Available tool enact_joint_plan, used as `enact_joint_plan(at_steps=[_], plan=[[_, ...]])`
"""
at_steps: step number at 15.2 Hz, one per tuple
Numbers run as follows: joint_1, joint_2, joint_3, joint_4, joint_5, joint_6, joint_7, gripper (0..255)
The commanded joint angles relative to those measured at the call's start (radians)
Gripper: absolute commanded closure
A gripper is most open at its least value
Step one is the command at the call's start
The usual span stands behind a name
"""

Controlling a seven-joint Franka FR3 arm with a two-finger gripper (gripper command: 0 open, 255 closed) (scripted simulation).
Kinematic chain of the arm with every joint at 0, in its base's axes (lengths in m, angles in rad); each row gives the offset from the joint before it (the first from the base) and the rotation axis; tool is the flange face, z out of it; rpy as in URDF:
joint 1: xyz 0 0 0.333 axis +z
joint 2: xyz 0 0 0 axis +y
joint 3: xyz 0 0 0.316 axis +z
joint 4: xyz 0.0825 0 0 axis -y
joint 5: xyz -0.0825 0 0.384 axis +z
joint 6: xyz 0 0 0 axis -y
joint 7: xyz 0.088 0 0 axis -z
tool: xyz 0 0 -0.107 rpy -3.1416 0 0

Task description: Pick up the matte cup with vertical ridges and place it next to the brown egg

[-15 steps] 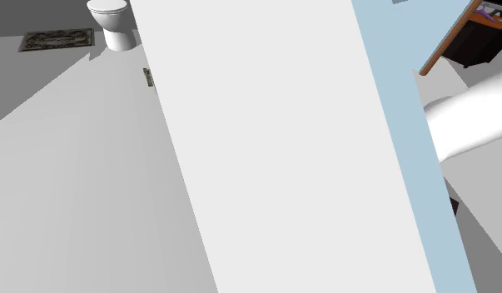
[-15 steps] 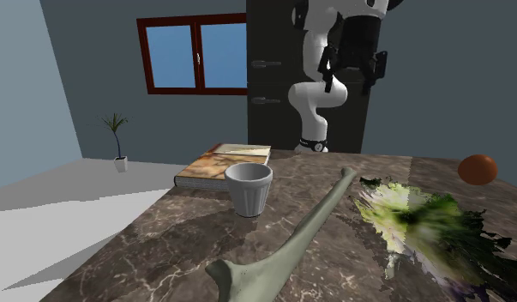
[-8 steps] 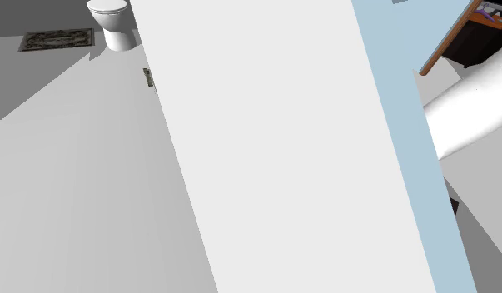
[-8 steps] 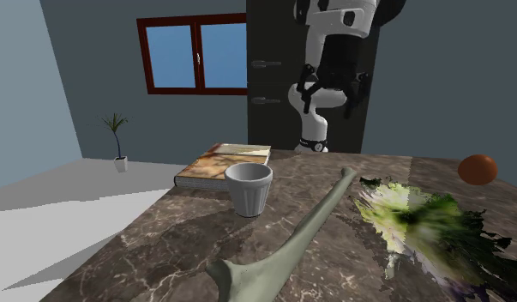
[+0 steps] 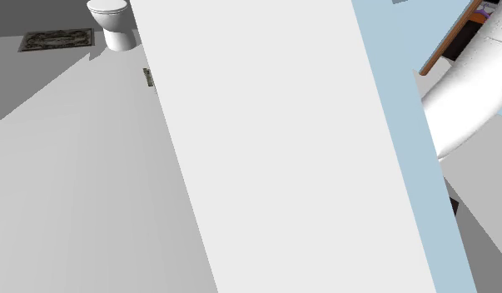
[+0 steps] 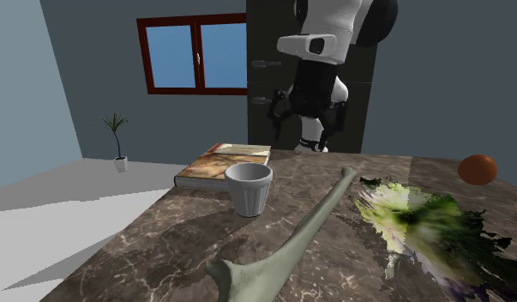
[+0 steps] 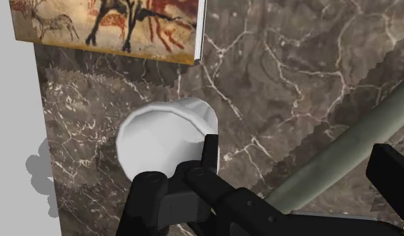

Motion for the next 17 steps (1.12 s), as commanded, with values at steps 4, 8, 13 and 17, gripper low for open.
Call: enact_joint_plan(at_steps=[4,8,13,17], plan=[[-0.037,0.173,-0.029,0.138,0.010,0.035,-0.021,0],[-0.049,0.219,-0.034,0.157,0.013,0.063,-0.026,0],[-0.058,0.255,-0.037,0.129,0.016,0.128,-0.028,0],[-0.058,0.255,-0.037,0.129,0.016,0.128,-0.028,0]])
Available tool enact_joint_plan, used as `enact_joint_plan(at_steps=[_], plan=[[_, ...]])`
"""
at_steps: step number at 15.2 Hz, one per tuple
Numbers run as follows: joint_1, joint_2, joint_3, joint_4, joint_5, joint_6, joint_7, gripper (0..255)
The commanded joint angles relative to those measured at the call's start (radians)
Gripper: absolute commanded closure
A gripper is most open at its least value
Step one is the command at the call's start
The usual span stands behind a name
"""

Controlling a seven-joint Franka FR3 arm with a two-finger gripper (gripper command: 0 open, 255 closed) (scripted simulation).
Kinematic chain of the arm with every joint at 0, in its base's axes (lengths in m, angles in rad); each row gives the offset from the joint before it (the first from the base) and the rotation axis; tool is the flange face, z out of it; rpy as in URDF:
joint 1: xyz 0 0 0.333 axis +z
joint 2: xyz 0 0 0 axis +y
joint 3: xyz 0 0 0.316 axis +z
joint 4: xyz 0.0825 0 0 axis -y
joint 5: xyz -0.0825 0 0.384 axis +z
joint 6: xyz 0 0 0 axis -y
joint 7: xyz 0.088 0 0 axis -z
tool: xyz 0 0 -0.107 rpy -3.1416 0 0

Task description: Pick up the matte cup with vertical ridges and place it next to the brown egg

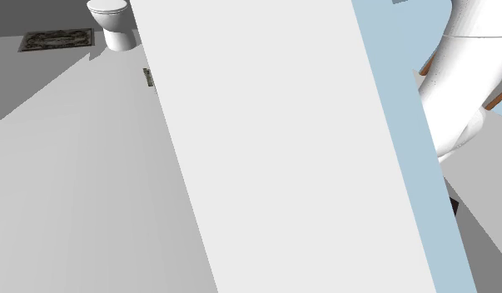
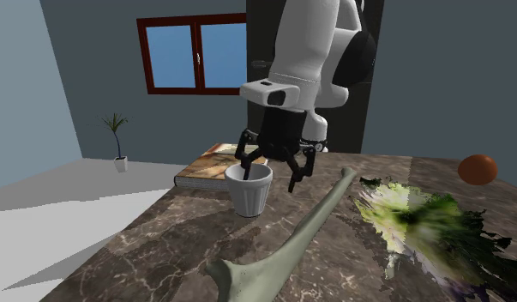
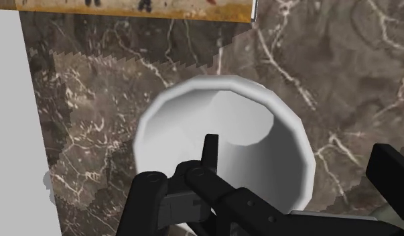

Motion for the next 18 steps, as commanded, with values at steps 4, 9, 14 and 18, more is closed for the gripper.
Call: enact_joint_plan(at_steps=[4,9,14,18], plan=[[0.000,0.000,0.000,-0.001,0.000,0.001,0.000,0],[0.000,0.000,0.000,-0.001,0.000,0.001,0.000,255],[0.000,0.000,0.000,-0.001,0.000,0.001,0.000,255],[0.002,-0.026,-0.001,0.020,-0.001,-0.045,-0.006,255]])
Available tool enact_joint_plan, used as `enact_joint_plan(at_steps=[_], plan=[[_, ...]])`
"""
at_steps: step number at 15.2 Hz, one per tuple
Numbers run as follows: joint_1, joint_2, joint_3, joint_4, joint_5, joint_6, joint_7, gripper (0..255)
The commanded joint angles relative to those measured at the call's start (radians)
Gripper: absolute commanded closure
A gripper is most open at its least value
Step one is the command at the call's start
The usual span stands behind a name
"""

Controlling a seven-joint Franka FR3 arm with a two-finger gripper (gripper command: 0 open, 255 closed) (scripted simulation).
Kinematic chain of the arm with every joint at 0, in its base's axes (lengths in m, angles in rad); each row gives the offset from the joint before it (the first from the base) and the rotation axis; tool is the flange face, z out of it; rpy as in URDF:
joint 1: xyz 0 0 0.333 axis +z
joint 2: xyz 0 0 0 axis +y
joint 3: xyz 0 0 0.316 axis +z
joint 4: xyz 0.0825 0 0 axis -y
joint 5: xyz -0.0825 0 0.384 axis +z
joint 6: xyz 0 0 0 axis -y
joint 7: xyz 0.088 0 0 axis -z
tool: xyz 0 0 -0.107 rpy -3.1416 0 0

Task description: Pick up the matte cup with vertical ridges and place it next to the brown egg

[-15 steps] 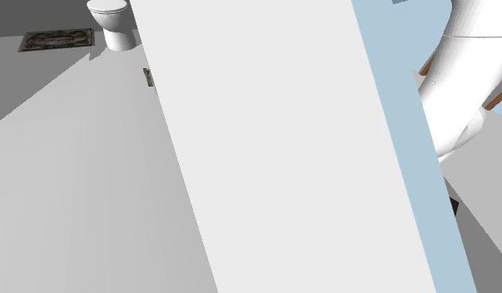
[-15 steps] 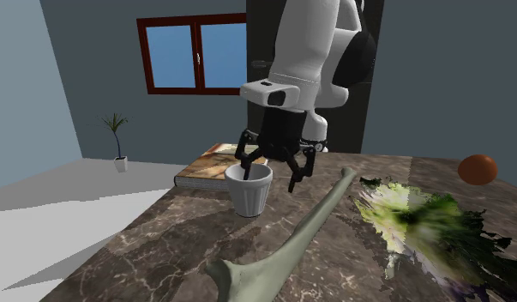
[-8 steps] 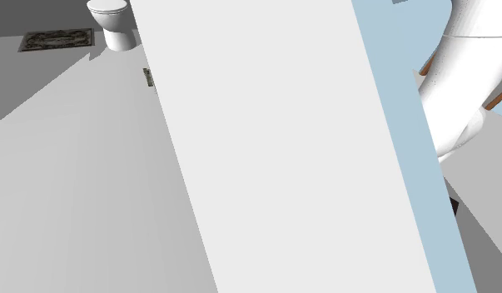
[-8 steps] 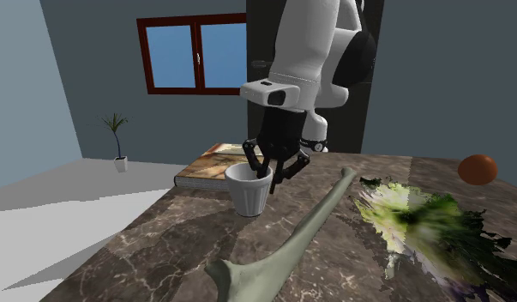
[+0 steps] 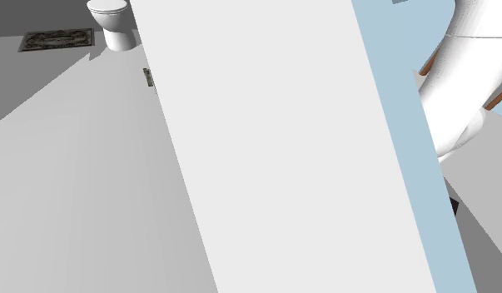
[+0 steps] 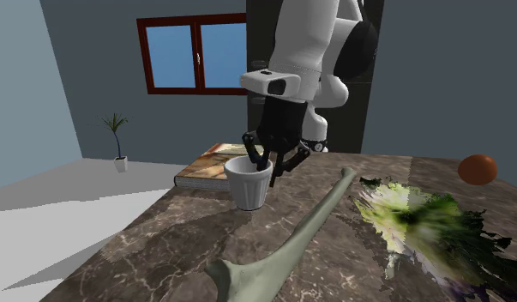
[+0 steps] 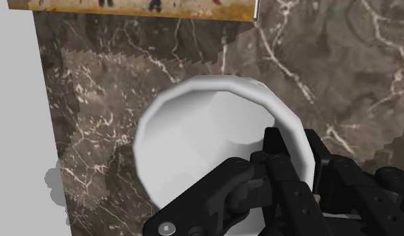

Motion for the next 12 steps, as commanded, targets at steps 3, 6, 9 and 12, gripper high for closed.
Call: enact_joint_plan(at_steps=[3,6,9,12], plan=[[0.002,-0.025,-0.001,0.021,-0.001,-0.045,-0.006,255],[0.003,-0.041,-0.001,0.041,-0.001,-0.081,-0.011,255],[0.005,-0.055,-0.001,0.063,-0.001,-0.117,-0.016,255],[0.006,-0.068,-0.001,0.087,-0.001,-0.153,-0.022,255]])
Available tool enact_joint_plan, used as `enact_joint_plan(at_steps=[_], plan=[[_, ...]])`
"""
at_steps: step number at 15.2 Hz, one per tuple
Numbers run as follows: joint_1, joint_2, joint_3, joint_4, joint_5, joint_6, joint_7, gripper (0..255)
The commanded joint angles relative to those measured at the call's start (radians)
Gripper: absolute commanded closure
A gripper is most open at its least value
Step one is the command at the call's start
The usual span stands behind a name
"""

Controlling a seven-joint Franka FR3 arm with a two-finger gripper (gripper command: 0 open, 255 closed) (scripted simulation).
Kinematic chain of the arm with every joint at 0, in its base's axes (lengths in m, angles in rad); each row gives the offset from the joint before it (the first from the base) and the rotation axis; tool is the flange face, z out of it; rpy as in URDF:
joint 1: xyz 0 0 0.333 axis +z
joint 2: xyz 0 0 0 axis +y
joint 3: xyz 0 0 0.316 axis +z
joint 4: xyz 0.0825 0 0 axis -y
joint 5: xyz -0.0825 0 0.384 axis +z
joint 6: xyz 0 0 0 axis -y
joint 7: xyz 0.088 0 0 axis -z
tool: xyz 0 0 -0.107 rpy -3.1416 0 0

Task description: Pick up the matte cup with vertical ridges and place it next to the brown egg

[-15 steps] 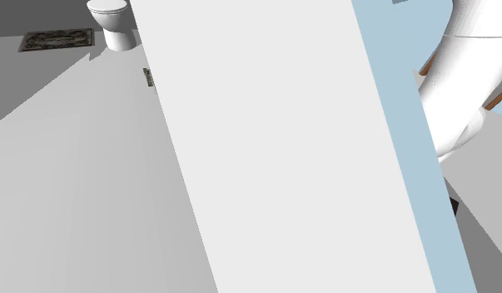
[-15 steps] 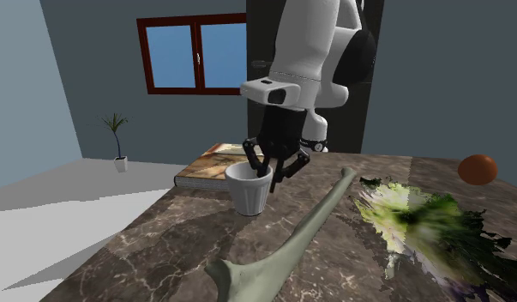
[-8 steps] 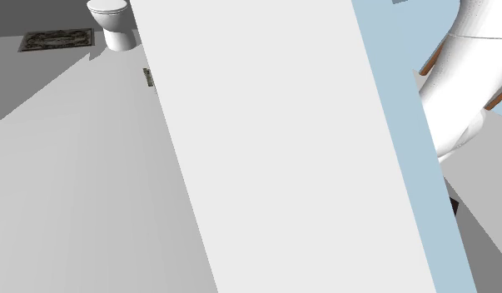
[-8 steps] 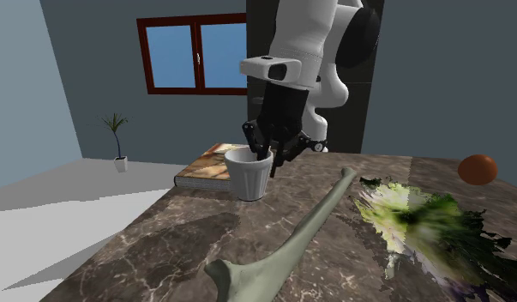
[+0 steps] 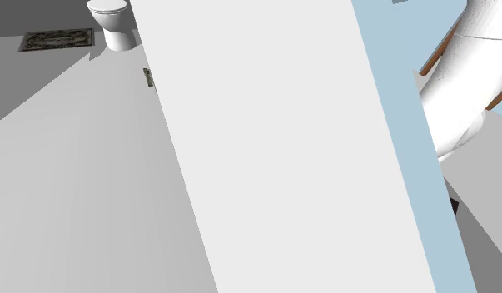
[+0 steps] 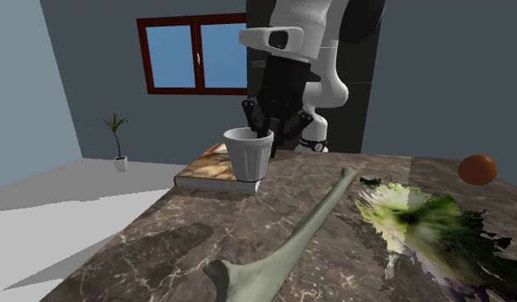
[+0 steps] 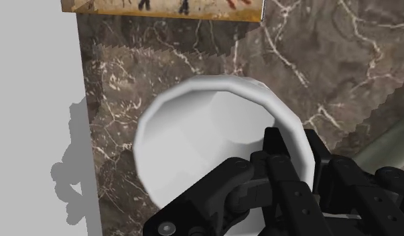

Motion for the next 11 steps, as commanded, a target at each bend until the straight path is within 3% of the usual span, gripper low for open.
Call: enact_joint_plan(at_steps=[1,11], plan=[[0.000,-0.005,0.000,0.020,0.001,-0.025,-0.005,255],[0.003,-0.033,0.000,0.118,0.003,-0.149,-0.024,255]])
